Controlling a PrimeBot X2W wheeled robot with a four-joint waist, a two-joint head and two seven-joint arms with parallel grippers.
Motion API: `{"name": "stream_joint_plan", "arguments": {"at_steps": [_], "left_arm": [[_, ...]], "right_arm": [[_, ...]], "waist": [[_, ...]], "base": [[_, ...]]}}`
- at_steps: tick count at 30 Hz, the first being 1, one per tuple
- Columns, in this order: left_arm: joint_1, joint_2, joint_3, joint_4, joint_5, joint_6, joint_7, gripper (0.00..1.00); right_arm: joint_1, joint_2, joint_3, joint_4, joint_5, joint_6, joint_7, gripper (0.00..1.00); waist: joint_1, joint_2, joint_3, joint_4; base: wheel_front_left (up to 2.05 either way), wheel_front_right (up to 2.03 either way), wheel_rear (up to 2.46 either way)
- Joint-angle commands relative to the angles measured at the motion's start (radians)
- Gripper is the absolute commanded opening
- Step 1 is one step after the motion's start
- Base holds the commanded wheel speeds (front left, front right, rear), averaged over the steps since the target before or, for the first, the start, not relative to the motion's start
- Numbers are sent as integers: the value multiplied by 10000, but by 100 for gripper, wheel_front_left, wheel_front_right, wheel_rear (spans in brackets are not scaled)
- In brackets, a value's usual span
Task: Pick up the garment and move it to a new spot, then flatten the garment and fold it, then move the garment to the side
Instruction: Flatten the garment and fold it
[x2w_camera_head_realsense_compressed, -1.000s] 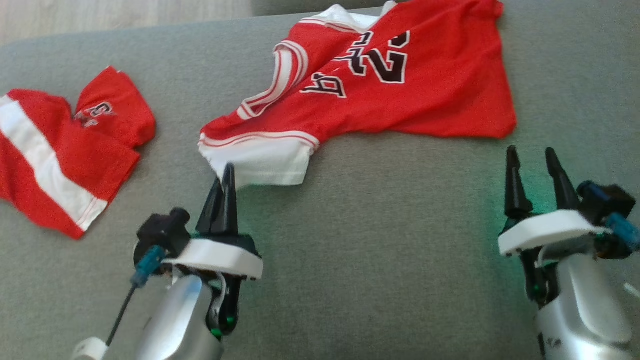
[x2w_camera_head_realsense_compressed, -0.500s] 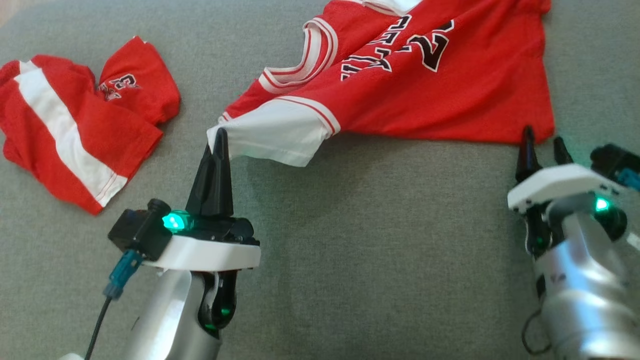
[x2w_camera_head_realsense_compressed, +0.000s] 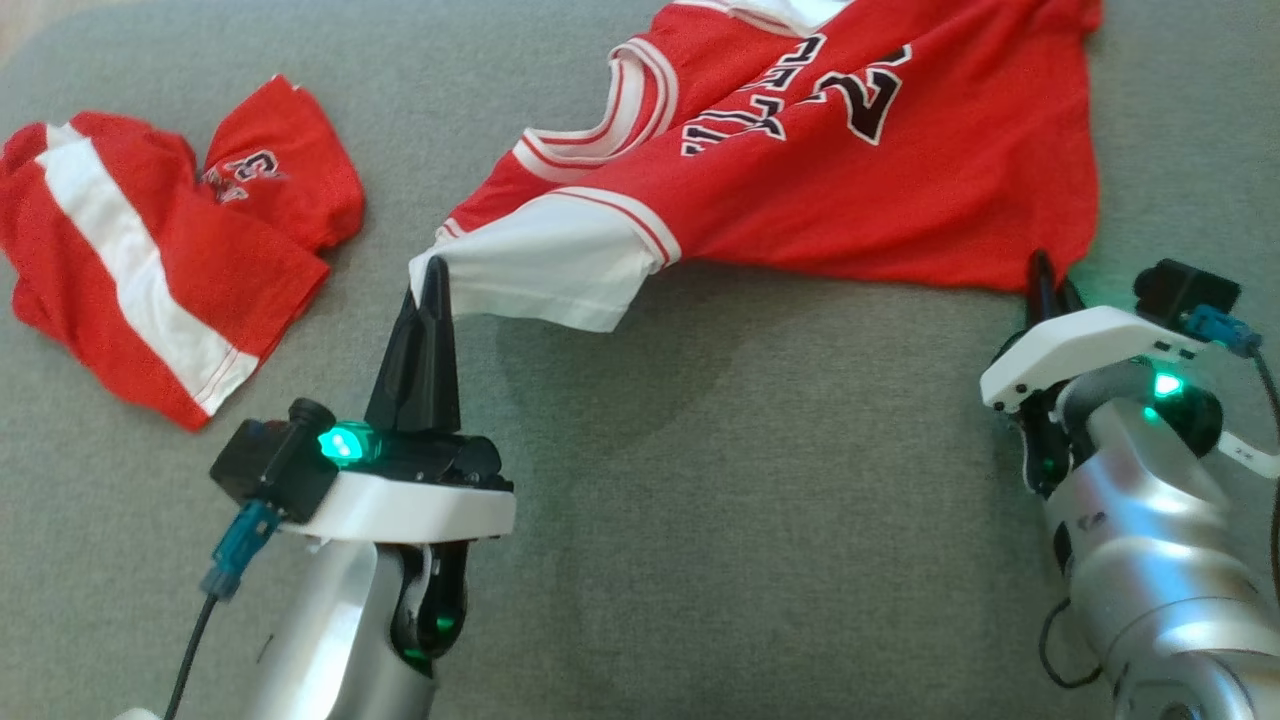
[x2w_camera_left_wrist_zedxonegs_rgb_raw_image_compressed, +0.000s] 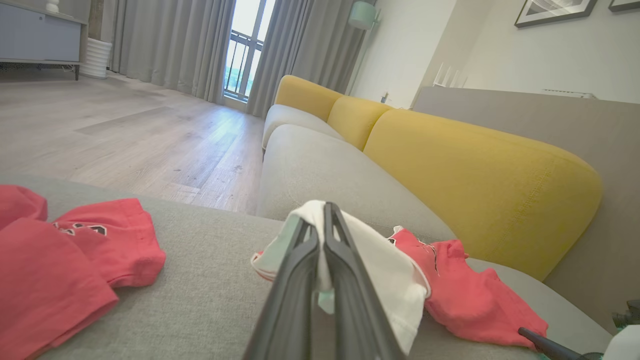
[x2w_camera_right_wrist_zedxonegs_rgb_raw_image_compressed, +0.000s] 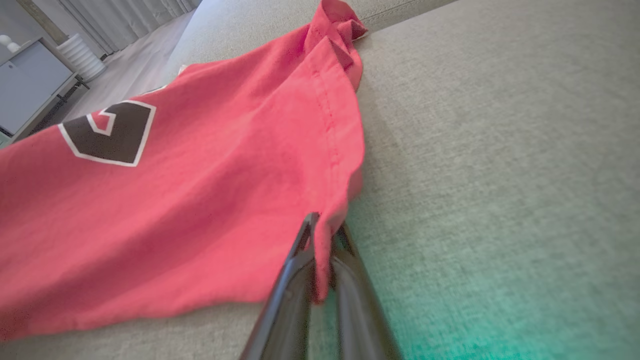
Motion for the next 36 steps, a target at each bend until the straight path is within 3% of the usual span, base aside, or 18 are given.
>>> {"name": "stream_joint_plan", "arguments": {"at_steps": [1,5,17,28,36], "left_arm": [[-72,53,408,-268,91,6,-94,0],[12,53,695,-290,217,-16,-95,0],[-319,53,1739,-1065,-60,-254,-95,0],[-846,217,2095,-3088,-342,-327,41,0],[-377,358,2378,-5425,-944,78,1106,0]], "right_arm": [[-28,220,303,-65,-6,-7,-129,0],[26,220,415,-554,-83,-7,-212,0],[1144,152,1280,-4936,-301,-7,26,0],[2480,-910,2140,-10350,27,-7,2474,0],[4103,-1229,1785,-13910,264,-7,4659,0]], "waist": [[0,0,-136,-129],[0,0,-443,-415],[0,0,-1731,-1141],[0,0,-2909,-1500],[0,0,-2765,-1671]], "base": [[0,0,0],[0,0,0],[0,0,0],[0,0,0],[0,0,0]]}}
